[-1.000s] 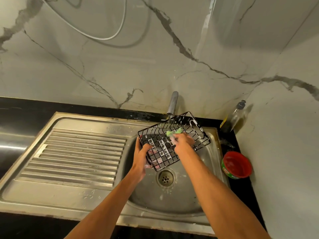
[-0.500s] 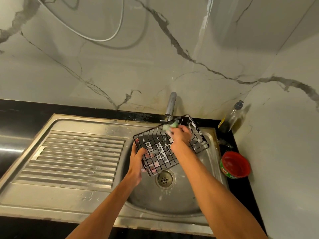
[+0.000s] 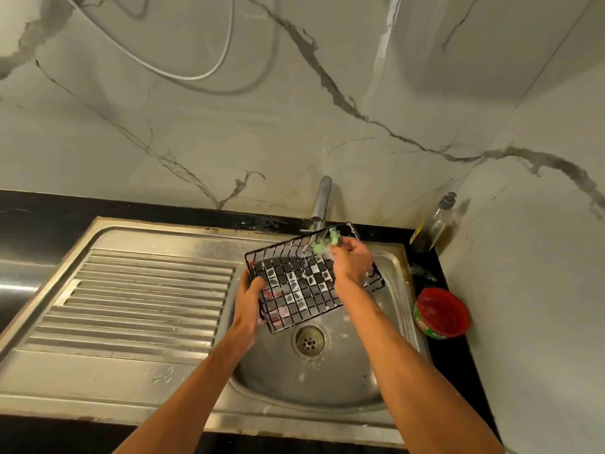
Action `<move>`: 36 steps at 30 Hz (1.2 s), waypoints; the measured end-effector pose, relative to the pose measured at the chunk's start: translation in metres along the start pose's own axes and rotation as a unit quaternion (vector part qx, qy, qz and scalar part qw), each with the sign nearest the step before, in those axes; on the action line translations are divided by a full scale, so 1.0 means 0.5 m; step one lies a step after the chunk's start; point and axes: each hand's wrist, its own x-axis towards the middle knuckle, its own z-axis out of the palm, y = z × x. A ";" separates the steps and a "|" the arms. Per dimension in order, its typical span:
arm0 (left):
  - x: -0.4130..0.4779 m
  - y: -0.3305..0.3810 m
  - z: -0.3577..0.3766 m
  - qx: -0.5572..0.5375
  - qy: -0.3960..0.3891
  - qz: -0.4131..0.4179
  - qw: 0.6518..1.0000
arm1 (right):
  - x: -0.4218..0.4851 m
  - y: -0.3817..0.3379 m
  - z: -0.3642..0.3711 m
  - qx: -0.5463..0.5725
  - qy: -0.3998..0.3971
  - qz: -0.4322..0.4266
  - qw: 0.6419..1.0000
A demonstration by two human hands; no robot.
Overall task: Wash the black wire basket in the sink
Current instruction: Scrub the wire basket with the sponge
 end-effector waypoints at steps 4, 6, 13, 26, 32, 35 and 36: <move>0.004 0.027 -0.013 0.083 0.022 0.049 0.995 | 0.028 0.003 -0.043 -0.391 -0.056 -0.313 0.864; 0.010 0.045 -0.023 0.116 0.032 0.072 0.990 | 0.044 0.005 -0.058 -0.528 -0.121 -0.386 0.746; 0.032 0.137 -0.049 0.238 0.029 0.145 0.960 | 0.070 0.020 -0.061 -0.628 -0.316 -0.375 0.604; 0.039 0.178 -0.051 0.287 0.069 0.156 0.943 | 0.046 0.018 -0.023 -0.621 -0.380 -0.404 0.554; 0.034 0.158 -0.037 0.226 0.079 0.158 0.958 | 0.032 0.025 -0.056 -0.610 -0.397 -0.278 0.628; 0.029 0.149 -0.023 0.203 0.073 0.165 0.962 | 0.027 0.026 -0.040 -0.596 -0.391 -0.230 0.662; 0.027 0.147 -0.020 0.206 0.066 0.175 0.961 | 0.019 0.030 -0.030 -0.580 -0.401 -0.211 0.677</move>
